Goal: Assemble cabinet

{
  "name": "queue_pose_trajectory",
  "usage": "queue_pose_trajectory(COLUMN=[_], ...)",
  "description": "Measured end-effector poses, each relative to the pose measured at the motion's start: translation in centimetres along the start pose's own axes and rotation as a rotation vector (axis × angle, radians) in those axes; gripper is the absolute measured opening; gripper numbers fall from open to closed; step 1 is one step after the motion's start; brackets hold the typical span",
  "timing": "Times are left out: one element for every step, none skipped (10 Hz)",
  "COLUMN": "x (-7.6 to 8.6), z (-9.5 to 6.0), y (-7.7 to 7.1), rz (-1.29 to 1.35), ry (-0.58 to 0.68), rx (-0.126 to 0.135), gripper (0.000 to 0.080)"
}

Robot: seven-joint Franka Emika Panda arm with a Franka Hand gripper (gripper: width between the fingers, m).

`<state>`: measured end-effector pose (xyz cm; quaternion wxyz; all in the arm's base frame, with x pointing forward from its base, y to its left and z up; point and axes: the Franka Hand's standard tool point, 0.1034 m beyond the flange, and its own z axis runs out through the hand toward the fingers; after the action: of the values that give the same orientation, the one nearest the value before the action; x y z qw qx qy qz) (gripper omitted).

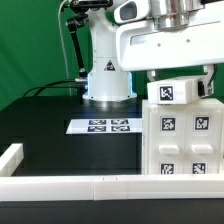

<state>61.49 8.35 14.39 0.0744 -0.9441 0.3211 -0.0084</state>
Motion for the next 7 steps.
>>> queue_pose_trajectory(x=[-0.01, -0.03, -0.06, -0.24, -0.34, -0.32, -0.30], z=[0.00, 0.01, 0.04, 0.08, 0.09, 0.09, 0.10], y=[-0.01, -0.02, 0.03, 0.06, 0.04, 0.01, 0.02], rz=[0.054, 0.166, 0.255, 0.386, 0.506, 0.588, 0.680], ry=[0.000, 0.000, 0.000, -0.002, -0.005, -0.009, -0.016], rx=[0.000, 0.000, 0.000, 0.003, 0.006, 0.011, 0.018], gripper=[0.0546, 0.0546, 0.0546, 0.0546, 0.0546, 0.0546, 0.0546])
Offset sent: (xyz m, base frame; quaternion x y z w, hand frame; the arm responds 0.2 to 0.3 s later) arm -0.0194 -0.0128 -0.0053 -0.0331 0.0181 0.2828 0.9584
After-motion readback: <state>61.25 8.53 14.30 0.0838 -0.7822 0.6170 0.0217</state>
